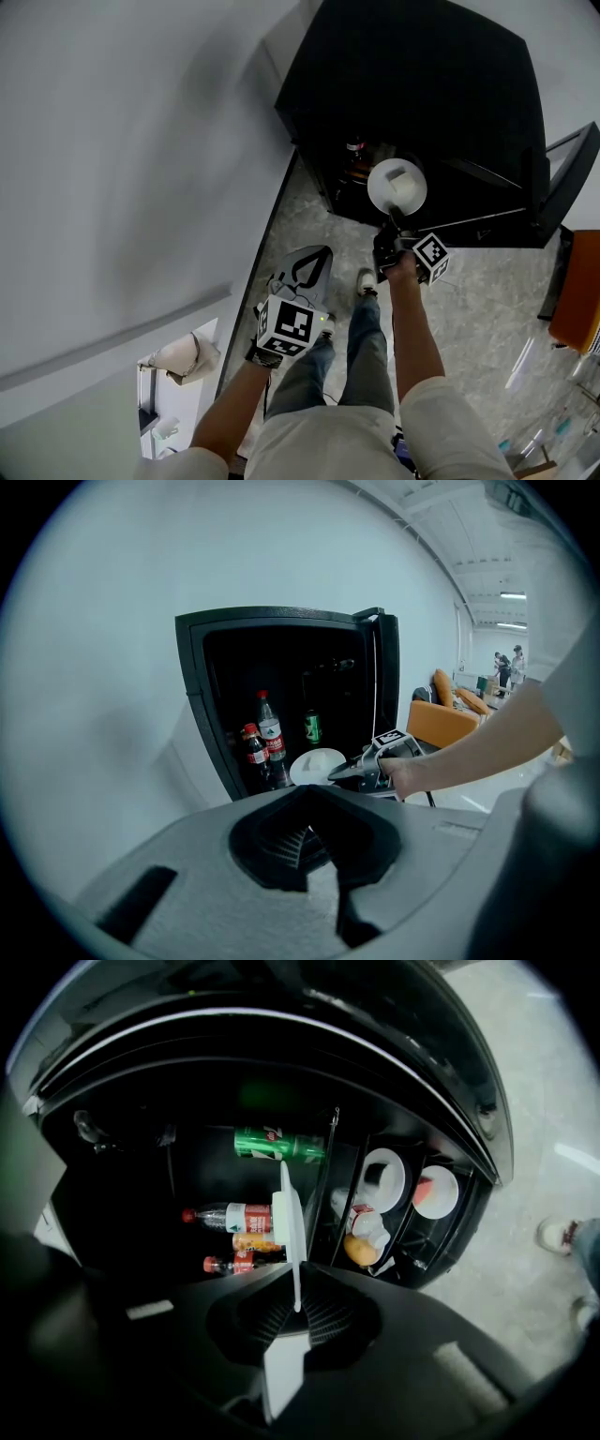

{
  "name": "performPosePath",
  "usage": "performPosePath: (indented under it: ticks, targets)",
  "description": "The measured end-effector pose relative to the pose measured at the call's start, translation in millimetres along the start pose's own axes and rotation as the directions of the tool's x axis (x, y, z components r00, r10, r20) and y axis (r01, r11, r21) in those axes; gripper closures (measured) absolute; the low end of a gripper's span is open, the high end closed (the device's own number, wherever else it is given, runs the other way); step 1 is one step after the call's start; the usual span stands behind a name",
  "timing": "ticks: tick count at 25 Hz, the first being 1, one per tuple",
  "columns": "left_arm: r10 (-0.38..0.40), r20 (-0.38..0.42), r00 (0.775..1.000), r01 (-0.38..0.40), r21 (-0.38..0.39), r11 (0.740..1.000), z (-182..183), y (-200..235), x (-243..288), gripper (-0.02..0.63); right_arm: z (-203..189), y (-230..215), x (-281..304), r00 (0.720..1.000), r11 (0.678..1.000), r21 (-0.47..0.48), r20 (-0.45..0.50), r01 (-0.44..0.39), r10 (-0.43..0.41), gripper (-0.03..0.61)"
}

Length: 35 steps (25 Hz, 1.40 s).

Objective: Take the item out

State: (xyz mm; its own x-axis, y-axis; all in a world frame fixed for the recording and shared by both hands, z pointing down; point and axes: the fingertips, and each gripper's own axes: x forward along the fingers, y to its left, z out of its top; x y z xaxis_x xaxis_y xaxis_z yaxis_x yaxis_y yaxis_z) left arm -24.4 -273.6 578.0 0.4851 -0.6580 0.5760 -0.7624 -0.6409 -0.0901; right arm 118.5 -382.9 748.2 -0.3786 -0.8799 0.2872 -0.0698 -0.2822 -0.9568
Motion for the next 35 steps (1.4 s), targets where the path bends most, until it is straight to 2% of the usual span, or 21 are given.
performPosePath:
  ticks: [7, 16, 23, 28, 35]
  targets:
    - [0.020, 0.026, 0.999, -0.020, 0.012, 1.000, 5.2, 4.3, -25.6, 0.607, -16.5, 23.0, -21.8, 0.999, 0.999, 0.016, 0.001, -0.034, 0.034, 0.558]
    - [0.019, 0.112, 0.993, -0.021, 0.019, 1.000, 40.1, -1.0, -55.5, 0.607, -38.0, 85.7, -78.1, 0.998, 0.998, 0.011, -0.005, -0.068, 0.068, 0.558]
    - [0.018, 0.190, 0.982, -0.019, 0.008, 1.000, 64.4, -9.8, -89.3, 0.607, -59.9, 142.9, -134.1, 0.991, 0.991, 0.016, 0.010, -0.134, 0.133, 0.558]
    - [0.019, 0.248, 0.969, -0.024, 0.017, 1.000, 84.1, -29.1, -138.9, 0.607, -90.0, 181.6, -197.7, 0.982, 0.982, 0.009, 0.025, -0.187, 0.187, 0.558]
    - [-0.026, 0.298, 0.954, 0.018, 0.031, 0.999, 109.7, -36.3, -136.9, 0.607, -102.9, 199.7, -227.5, 0.982, 0.982, 0.033, 0.037, -0.185, 0.184, 0.558]
